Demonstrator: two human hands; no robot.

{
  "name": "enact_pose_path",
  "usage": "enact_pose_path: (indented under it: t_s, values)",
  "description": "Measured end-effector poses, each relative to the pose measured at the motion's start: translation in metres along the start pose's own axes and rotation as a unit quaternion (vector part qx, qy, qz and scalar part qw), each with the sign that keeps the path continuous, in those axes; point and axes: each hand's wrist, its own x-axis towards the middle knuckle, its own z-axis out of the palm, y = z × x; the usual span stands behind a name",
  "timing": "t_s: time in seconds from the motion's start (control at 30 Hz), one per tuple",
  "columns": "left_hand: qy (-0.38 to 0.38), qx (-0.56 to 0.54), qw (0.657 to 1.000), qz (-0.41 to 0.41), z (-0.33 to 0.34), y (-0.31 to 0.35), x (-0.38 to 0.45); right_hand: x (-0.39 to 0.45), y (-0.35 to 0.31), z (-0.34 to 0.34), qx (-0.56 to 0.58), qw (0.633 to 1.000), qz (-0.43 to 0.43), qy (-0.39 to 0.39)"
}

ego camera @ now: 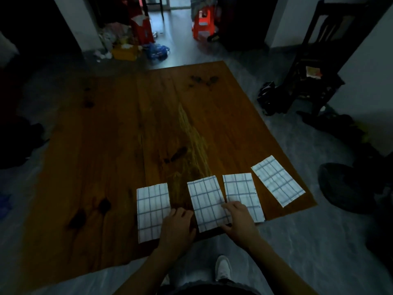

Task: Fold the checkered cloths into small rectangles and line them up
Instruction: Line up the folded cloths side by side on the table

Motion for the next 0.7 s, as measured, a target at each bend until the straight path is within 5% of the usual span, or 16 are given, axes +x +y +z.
enact_pose_path:
  t_s: [0.3,0.7]
  values:
    - [-0.016,0.030,0.994,-0.102,0.020,0.037,-0.011,0.002,0.020,0.009,-0.040,0.997,-0.064,-0.035]
    - [-0.010,0.048,0.995,-0.083,0.021,0.032,-0.006,0.014,0.010,0.008,-0.068,0.993,-0.091,-0.013]
